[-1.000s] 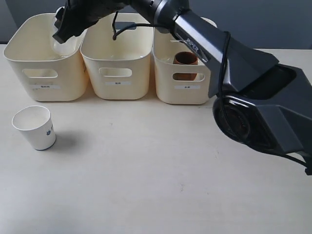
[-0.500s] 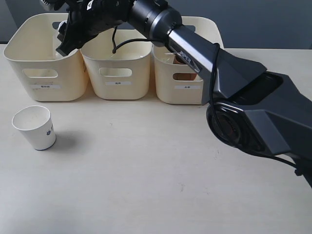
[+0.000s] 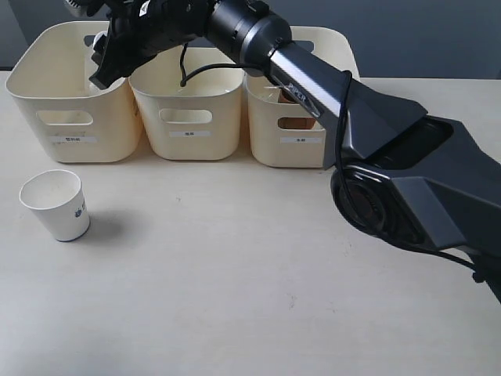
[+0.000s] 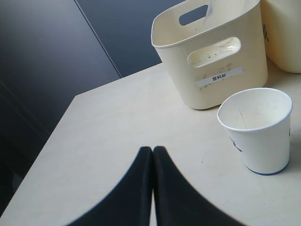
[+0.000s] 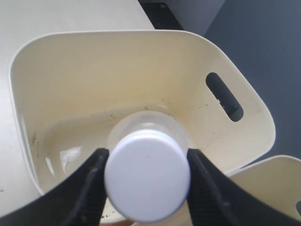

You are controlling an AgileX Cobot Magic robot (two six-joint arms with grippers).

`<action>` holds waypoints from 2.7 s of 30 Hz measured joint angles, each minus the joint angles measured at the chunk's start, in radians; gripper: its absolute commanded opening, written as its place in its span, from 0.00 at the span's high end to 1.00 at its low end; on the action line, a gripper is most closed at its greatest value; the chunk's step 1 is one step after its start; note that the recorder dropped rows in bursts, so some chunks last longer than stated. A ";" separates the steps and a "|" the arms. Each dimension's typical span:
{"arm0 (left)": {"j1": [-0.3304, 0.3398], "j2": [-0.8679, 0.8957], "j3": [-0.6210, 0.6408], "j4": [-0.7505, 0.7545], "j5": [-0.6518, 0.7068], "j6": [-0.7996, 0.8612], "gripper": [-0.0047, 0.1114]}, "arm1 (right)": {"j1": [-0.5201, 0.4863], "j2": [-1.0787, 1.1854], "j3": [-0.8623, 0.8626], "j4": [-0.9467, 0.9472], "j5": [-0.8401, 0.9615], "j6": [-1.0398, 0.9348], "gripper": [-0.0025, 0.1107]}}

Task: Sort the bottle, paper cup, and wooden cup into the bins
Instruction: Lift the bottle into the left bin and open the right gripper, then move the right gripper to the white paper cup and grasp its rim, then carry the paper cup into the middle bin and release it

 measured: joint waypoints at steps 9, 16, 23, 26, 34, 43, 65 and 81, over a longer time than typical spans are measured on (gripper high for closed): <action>0.000 0.000 0.000 0.000 0.000 0.000 0.96 | 0.000 0.000 0.000 0.013 0.000 -0.019 0.52; 0.000 0.000 0.000 0.000 0.000 0.000 0.96 | 0.000 0.000 0.000 0.021 -0.016 -0.021 0.52; 0.000 0.000 0.000 0.000 0.000 0.000 0.96 | 0.000 -0.018 0.000 0.023 -0.009 -0.026 0.52; 0.000 0.000 0.000 0.000 0.000 0.000 0.96 | 0.000 -0.060 0.000 0.024 0.052 -0.042 0.52; 0.000 0.000 0.000 0.000 0.000 0.000 0.96 | 0.006 -0.168 -0.006 0.206 0.465 -0.210 0.52; 0.000 0.000 0.000 0.000 0.000 0.000 0.96 | 0.151 -0.061 -0.006 0.099 0.518 -0.326 0.52; 0.000 0.000 0.000 0.000 0.000 0.000 0.96 | 0.208 0.075 -0.006 0.013 0.521 -0.391 0.78; 0.000 0.000 0.000 0.000 0.000 0.000 0.96 | 0.193 -0.224 -0.006 -0.190 0.522 -0.222 0.98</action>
